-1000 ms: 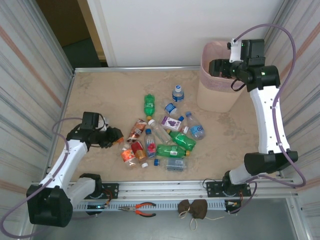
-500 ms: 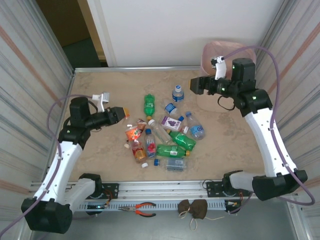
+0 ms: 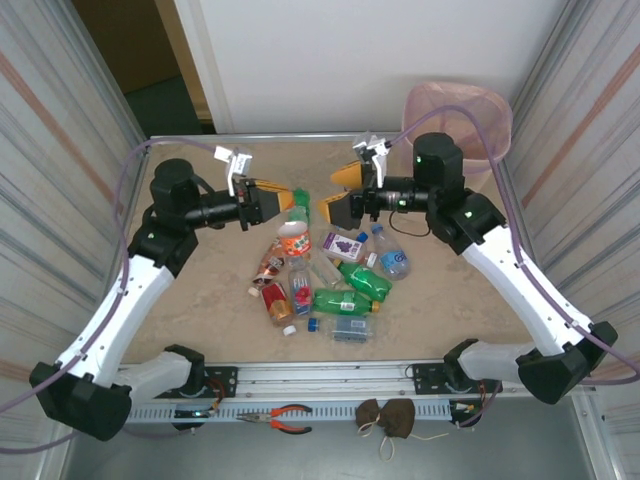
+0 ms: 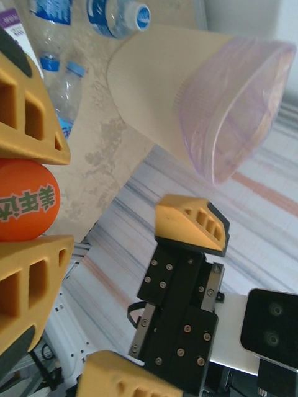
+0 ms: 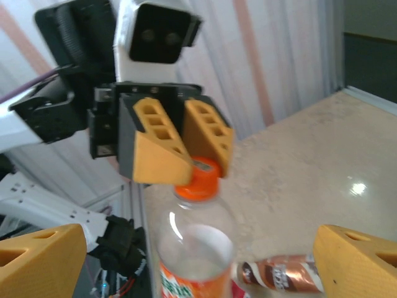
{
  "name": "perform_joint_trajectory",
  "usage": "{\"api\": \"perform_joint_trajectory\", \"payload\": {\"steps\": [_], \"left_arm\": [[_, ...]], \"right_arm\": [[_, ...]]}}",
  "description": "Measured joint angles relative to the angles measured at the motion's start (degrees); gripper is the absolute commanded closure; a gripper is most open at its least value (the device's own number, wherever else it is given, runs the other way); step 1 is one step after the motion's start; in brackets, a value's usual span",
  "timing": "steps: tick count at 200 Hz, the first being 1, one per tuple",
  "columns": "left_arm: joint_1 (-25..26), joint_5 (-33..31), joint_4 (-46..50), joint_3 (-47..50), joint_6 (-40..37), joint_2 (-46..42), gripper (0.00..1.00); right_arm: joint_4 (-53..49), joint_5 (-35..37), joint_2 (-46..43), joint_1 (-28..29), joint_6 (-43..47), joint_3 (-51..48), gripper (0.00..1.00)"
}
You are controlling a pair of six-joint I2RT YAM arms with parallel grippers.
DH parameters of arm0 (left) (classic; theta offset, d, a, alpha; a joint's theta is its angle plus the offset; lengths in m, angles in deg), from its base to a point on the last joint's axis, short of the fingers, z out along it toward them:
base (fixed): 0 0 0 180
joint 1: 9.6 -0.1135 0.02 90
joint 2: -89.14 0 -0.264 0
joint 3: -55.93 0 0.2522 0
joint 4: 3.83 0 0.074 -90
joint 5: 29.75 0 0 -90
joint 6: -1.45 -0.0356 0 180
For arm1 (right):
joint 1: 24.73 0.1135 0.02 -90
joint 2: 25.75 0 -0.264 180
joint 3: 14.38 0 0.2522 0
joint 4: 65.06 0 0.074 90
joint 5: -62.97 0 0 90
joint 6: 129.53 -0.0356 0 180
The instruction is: Put the plastic bottles in the bin
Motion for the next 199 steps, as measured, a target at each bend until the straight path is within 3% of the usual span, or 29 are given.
{"api": "perform_joint_trajectory", "payload": {"steps": [88, 170, 199], "left_arm": [[3.28, 0.7, -4.85, -3.82, -0.76, 2.91, 0.79], [4.26, 1.88, -5.73, -4.28, -0.72, 3.39, 0.78], [4.26, 1.9, -5.73, -4.28, -0.74, 3.39, 0.73]], "right_arm": [[4.37, -1.09, 1.86, 4.57, 3.93, -4.37, 0.15], [5.64, -0.7, 3.58, 5.7, 5.49, -4.79, 0.37], [5.62, -0.44, 3.58, 5.73, 5.53, -4.79, 0.42]]}}
